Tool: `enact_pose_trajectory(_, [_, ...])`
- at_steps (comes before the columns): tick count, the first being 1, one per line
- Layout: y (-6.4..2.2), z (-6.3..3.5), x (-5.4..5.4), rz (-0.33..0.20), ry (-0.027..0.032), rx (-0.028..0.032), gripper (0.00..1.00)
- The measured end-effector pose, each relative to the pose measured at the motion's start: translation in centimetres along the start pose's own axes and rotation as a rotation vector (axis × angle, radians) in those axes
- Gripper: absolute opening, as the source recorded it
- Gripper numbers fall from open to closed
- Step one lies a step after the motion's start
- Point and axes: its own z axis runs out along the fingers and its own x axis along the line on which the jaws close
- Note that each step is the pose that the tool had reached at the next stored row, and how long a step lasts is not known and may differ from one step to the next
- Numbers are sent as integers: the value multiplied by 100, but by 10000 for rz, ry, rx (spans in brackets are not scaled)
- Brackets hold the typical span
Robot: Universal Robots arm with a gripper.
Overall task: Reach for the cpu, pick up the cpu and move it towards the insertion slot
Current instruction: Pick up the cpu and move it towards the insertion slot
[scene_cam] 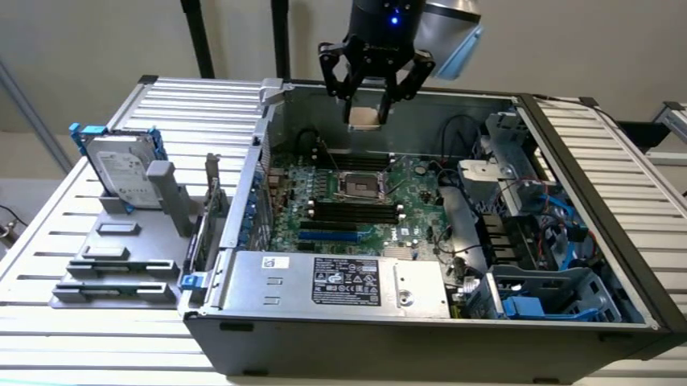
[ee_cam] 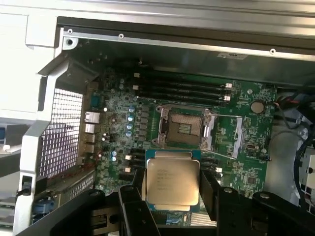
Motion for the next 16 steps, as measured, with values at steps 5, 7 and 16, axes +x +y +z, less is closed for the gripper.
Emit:
enact_pose_trajectory(5, [20,43,-66,217,-16,-12,54])
enact_pose_trajectory(7, [25,59,-86,346,-26,-20,54])
enact_pose_trajectory(16, [144,79,-116,652,-47,-27,54])
